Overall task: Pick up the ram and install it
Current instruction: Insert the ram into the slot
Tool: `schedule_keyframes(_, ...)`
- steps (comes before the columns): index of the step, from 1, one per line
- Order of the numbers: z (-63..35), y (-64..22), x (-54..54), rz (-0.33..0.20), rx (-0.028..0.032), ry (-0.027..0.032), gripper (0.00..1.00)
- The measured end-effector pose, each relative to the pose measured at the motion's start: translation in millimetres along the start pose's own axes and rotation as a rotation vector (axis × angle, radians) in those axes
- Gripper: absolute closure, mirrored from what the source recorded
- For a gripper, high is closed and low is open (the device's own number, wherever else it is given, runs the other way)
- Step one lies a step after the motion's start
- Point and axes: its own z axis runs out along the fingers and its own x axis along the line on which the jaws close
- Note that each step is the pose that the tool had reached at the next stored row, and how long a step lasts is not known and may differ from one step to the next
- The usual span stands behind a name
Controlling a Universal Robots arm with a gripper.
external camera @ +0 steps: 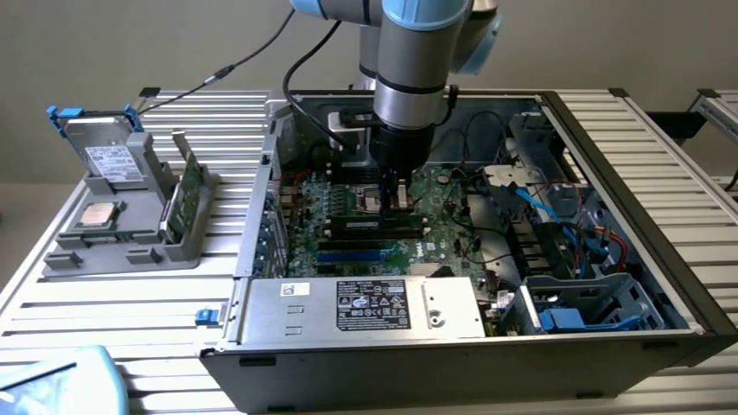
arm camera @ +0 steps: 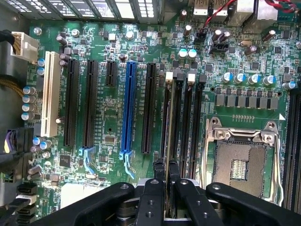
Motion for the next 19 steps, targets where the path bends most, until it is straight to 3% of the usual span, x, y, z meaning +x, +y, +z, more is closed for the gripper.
schedule_keyframes(10,0.1,0.4,2.1,0.004,0.0005,-0.0001,0.86)
schedule_keyframes(19,0.2,0.8,2.1,0.014,0.0049,-0.0021,0.86)
